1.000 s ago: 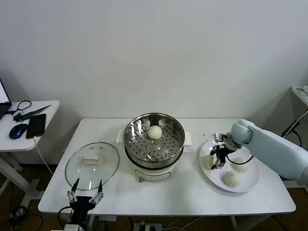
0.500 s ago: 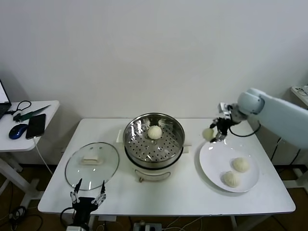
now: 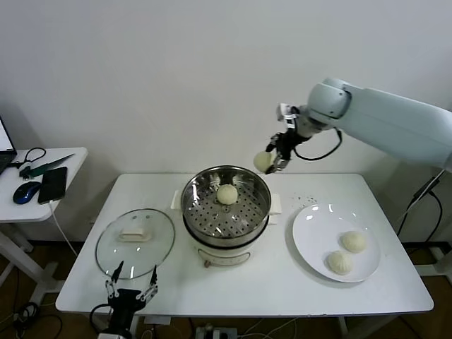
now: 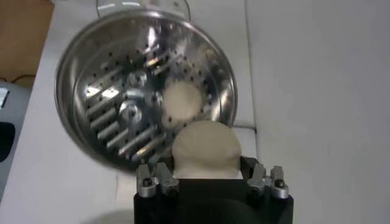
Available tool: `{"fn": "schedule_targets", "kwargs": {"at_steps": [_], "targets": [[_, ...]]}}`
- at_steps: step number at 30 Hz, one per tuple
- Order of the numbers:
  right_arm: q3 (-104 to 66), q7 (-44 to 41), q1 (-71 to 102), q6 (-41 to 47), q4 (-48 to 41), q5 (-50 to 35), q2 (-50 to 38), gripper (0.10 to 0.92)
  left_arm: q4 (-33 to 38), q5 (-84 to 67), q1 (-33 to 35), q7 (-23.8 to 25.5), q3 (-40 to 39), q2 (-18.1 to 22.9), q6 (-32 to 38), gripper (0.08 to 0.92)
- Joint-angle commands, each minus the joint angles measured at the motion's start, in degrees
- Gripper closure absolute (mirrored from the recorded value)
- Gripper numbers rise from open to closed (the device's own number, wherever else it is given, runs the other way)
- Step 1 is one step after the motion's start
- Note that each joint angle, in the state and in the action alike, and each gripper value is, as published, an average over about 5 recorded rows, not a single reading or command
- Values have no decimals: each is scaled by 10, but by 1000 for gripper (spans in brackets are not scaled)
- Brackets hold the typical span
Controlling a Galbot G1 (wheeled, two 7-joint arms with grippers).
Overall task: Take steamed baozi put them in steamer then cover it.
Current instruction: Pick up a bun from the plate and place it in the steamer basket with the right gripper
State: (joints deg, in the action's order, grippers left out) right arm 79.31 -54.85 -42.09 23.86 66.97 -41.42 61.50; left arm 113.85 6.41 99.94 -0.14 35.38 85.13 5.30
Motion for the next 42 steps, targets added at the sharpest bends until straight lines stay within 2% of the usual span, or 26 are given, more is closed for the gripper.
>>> {"fn": "schedule_targets", "kwargs": {"at_steps": [1,20,35,42], "targets": [[27,27,10,21,-15,-53,134,338,0,-1,0,0,0,-4,1,177],[35,27,114,9,-68,18,196,338,-5,1,-11,0,2,-3,-3,177],[26,27,134,1,-90,42,199,327,-14,1,-16,-1,2,-4,-4,177],[17,28,133,4,-80,44,186,240,-14,3,-15,-1,2,-3,-5,177]]}}
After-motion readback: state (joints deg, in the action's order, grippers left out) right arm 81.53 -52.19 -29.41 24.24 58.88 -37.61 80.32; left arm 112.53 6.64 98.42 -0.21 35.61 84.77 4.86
